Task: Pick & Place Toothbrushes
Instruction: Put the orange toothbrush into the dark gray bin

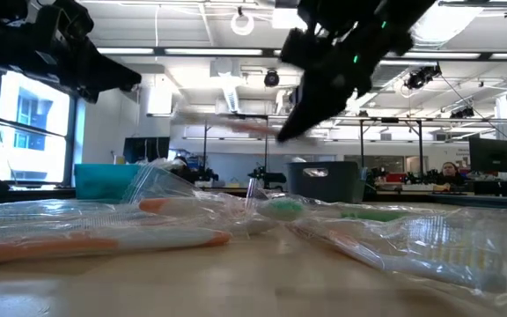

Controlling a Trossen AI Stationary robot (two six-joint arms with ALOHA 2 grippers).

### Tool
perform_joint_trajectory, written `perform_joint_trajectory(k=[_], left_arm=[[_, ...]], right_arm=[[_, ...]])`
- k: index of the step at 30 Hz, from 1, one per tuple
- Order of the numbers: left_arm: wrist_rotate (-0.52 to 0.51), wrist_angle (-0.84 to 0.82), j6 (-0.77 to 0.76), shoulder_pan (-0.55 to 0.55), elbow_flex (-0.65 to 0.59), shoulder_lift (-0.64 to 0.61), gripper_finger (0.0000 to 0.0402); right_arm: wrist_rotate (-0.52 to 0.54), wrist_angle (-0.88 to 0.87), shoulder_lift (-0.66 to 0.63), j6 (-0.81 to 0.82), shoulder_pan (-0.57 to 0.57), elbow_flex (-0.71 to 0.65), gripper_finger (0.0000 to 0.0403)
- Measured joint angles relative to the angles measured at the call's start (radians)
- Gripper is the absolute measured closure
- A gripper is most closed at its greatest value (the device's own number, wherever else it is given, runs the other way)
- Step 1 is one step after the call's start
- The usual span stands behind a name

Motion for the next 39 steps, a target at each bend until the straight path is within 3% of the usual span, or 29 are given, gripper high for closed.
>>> perform_joint_trajectory(k=[10,15,20,26,35,39], left_arm=[[0.001,-0.002,0.0,0.0,0.0,-0.033,0.0401],[0.0,-0.003,0.0,0.0,0.0,-0.032,0.0401],[0.001,-0.028,0.006,0.0,0.0,-0.032,0.0401],[0.002,-0.03,0.001,0.0,0.0,-0.032,0.0401],[0.002,-0.038,0.009,0.0,0.0,-0.032,0.0401],[0.002,-0.038,0.009,0.0,0.0,-0.032,0.0401]], right_arm=[[0.23,-0.1,-0.345,0.183,0.003,0.0,0.0383],[0.387,-0.098,-0.43,0.203,0.026,0.001,0.0383],[0.527,-0.11,-0.478,0.351,0.028,0.001,0.0383],[0.506,-0.059,-0.486,0.505,0.065,0.001,0.0383],[0.57,-0.305,-0.46,1.01,0.239,0.001,0.0383],[0.592,-0.361,-0.429,1.15,0.284,0.001,0.0383]])
